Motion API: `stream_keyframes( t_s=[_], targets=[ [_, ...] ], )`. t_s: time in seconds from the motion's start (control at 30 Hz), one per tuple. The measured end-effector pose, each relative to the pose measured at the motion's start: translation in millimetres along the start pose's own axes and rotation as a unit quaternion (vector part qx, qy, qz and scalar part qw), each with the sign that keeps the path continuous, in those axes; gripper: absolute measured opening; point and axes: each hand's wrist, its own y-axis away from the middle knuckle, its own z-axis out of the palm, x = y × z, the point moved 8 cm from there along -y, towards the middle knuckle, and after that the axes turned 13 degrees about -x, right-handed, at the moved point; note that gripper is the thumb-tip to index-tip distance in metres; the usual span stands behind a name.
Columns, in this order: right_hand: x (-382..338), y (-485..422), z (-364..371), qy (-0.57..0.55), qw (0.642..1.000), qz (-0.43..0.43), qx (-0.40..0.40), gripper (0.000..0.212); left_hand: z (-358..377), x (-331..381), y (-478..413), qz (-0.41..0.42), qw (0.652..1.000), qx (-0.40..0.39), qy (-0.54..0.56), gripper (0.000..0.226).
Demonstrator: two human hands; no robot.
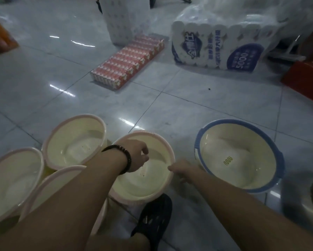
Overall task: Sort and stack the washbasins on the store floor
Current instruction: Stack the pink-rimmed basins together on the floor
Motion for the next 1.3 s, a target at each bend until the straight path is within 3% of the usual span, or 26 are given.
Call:
stream_keyframes(
  t_s=[0.23, 0.33, 0.4, 0.57, 0.63, 0.7, 0.73, 0.8, 0.87, 0.93, 1.03, 1.13, 1.23, 1.3],
  targets=[
    [-7, -18, 21, -0.155, 0.988, 0.007, -0.018, 0.037, -2, -27, -11, -0.059, 0.996, -0.062, -0.014, 0.036],
    [-32, -3, 12, -0.136, 0.99, -0.023, 0.014, 0.021, 1, -34, -11, -0.114, 0.99, -0.084, -0.027, 0.042],
    [-52, 16, -4, -0.114, 0.991, -0.048, 0.048, 0.023, 1, -38, -4, -0.13, 0.987, -0.09, -0.013, 0.046],
    [-76, 99, -69, -0.192, 0.966, -0.131, 0.114, 0.027, 7, -35, 25, -0.15, 0.974, -0.121, 0.118, 0.064],
    [-67, 130, -89, -0.274, 0.941, -0.158, 0.122, 0.033, 8, -28, 22, -0.13, 0.968, -0.072, 0.201, 0.069],
    [-51, 157, -98, -0.361, 0.905, -0.185, 0.131, 0.04, 18, -16, 11, -0.097, 0.922, -0.059, 0.37, 0.081],
    [-43, 167, -101, -0.391, 0.889, -0.198, 0.132, 0.041, 23, -3, 5, -0.072, 0.875, -0.065, 0.474, 0.081],
    [-25, 175, -106, -0.44, 0.863, -0.211, 0.131, 0.039, 22, 28, -7, 0.002, 0.783, -0.034, 0.622, 0.055],
    [-3, 177, -116, -0.466, 0.853, -0.202, 0.121, 0.035, 13, 51, -20, 0.043, 0.714, 0.038, 0.698, 0.042],
    [25, 184, -140, -0.457, 0.861, -0.178, 0.134, 0.036, 8, 75, -27, 0.055, 0.686, 0.087, 0.72, 0.055],
    [69, 206, -205, -0.403, 0.866, -0.161, 0.25, 0.037, -4, 112, -35, 0.07, 0.72, 0.093, 0.684, 0.054],
    [114, 228, -266, -0.299, 0.858, -0.119, 0.401, 0.039, -26, 144, -48, 0.083, 0.802, 0.072, 0.587, 0.054],
    [149, 212, -289, -0.236, 0.874, -0.086, 0.415, 0.026, -43, 169, -79, 0.096, 0.865, 0.086, 0.485, 0.053],
    [166, 193, -293, -0.248, 0.881, -0.075, 0.395, 0.024, -42, 180, -107, 0.094, 0.882, 0.111, 0.448, 0.05]
  ],
)
